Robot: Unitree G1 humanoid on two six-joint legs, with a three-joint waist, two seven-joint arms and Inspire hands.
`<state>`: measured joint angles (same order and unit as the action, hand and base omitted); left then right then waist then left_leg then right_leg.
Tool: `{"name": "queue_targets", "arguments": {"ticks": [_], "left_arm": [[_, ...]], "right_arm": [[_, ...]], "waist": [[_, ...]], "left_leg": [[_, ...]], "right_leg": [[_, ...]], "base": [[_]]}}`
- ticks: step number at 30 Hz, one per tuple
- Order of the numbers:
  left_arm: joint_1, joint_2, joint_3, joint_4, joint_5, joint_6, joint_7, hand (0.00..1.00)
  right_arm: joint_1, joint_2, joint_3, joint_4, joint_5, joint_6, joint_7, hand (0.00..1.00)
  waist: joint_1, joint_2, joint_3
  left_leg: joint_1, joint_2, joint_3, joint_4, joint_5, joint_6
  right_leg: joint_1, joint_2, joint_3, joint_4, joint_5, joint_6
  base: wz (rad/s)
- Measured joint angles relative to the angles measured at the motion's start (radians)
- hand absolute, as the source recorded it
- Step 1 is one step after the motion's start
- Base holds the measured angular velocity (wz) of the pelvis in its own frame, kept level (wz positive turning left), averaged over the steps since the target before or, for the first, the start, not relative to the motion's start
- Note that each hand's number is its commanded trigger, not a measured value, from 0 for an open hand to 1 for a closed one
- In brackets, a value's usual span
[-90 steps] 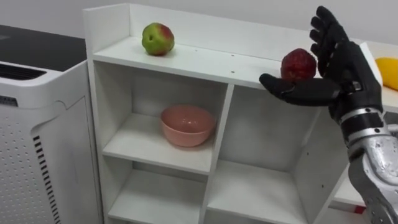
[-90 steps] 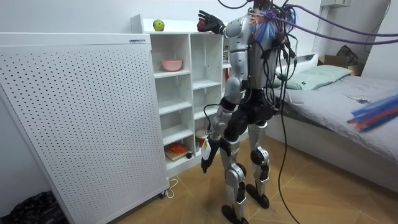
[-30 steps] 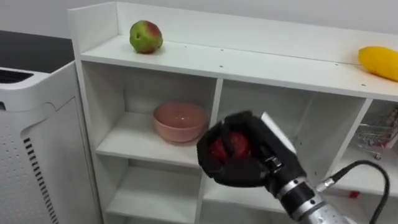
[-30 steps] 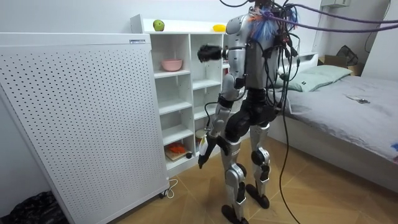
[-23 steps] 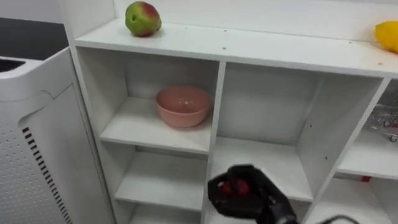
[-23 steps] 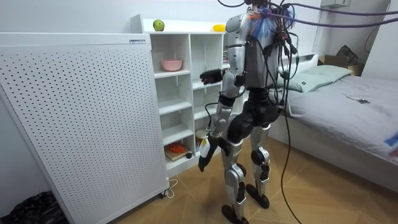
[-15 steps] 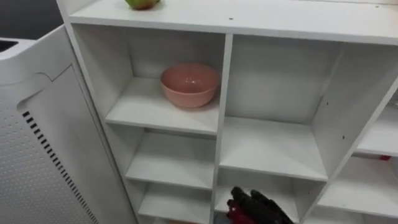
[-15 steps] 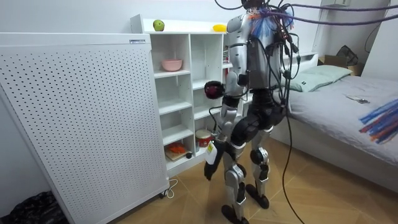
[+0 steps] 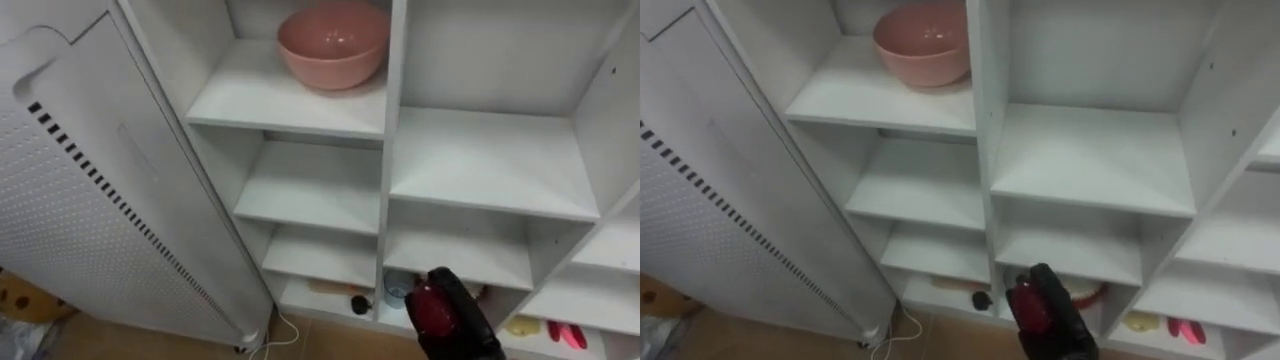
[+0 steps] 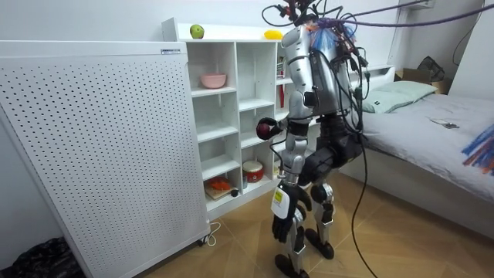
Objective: Arrange fruit in the closet
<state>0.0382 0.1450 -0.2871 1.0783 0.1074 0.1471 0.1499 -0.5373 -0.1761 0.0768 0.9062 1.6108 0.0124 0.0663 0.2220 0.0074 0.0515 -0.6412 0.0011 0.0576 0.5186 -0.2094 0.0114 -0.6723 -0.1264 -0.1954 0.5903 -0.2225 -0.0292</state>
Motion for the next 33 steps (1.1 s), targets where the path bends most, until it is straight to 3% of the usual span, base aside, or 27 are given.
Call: {"name": "queue_targets", "arguments": {"ticks": [6,11,17,23,24,25,26,27,33], "left_arm": [[0.002,0.002,-0.049,-0.024,-0.038,0.001,0.023,0.00],[0.001,0.005,-0.052,-0.042,-0.038,0.000,0.046,0.00],[0.002,0.008,-0.077,-0.042,-0.037,-0.003,0.076,0.00],[0.004,0.032,-0.072,-0.059,-0.037,-0.022,0.084,0.00],[0.004,0.034,-0.071,-0.060,-0.037,-0.024,0.084,0.00],[0.005,0.038,-0.070,-0.067,-0.037,-0.024,0.084,0.00],[0.005,0.038,-0.068,-0.073,-0.036,-0.024,0.084,0.00],[0.005,0.038,-0.069,-0.078,-0.036,-0.024,0.084,0.00],[0.009,0.038,-0.069,-0.078,-0.035,-0.024,0.081,0.00]], "right_arm": [[-0.081,-0.054,-0.062,0.038,0.038,0.001,-0.025,1.00],[-0.143,-0.068,-0.094,0.038,0.045,-0.003,-0.090,1.00],[-0.195,-0.101,-0.102,0.001,0.061,-0.015,-0.141,1.00],[-0.245,-0.134,-0.143,-0.013,0.073,-0.053,-0.177,1.00],[-0.250,-0.138,-0.143,-0.013,0.073,-0.058,-0.180,0.85],[-0.252,-0.142,-0.142,-0.013,0.073,-0.058,-0.189,0.78],[-0.254,-0.144,-0.145,-0.013,0.073,-0.063,-0.190,0.57],[-0.260,-0.144,-0.151,-0.014,0.073,-0.068,-0.196,0.00],[-0.269,-0.143,-0.200,-0.018,0.078,-0.091,-0.261,0.00]], "waist": [[0.002,-0.004,0.0012],[-0.001,-0.018,0.0019],[-0.018,-0.021,0.0008],[-0.023,-0.021,-0.0002],[-0.023,-0.021,-0.0003],[-0.023,-0.021,-0.0004],[-0.022,-0.020,-0.0010],[-0.023,-0.019,-0.0017],[-0.022,-0.013,-0.0056]], "left_leg": [[-0.048,-0.014,0.000,0.023,0.003,0.002],[-0.096,-0.014,0.000,0.054,0.002,0.002],[-0.161,-0.012,0.000,0.097,0.003,0.004],[-0.170,-0.012,0.011,0.105,0.003,0.007],[-0.170,-0.012,0.011,0.105,0.003,0.007],[-0.170,-0.012,0.013,0.105,0.002,0.007],[-0.172,-0.008,0.015,0.105,0.002,0.007],[-0.176,-0.005,0.017,0.105,0.002,0.007],[-0.177,0.000,0.025,0.110,0.001,0.009]], "right_leg": [[-0.053,-0.021,0.003,0.038,-0.014,-0.001],[-0.102,-0.029,0.004,0.066,-0.020,-0.006],[-0.154,-0.037,-0.008,0.100,-0.021,-0.010],[-0.168,-0.043,-0.004,0.112,-0.020,-0.012],[-0.169,-0.043,-0.004,0.112,-0.020,-0.012],[-0.169,-0.042,-0.003,0.112,-0.020,-0.012],[-0.172,-0.042,-0.002,0.112,-0.019,-0.012],[-0.177,-0.042,-0.002,0.114,-0.019,-0.012],[-0.179,-0.040,0.000,0.120,-0.019,-0.013]], "base": [[0.06],[0.02],[0.09],[-0.03],[0.00],[0.00],[0.00],[0.00],[0.00]]}}
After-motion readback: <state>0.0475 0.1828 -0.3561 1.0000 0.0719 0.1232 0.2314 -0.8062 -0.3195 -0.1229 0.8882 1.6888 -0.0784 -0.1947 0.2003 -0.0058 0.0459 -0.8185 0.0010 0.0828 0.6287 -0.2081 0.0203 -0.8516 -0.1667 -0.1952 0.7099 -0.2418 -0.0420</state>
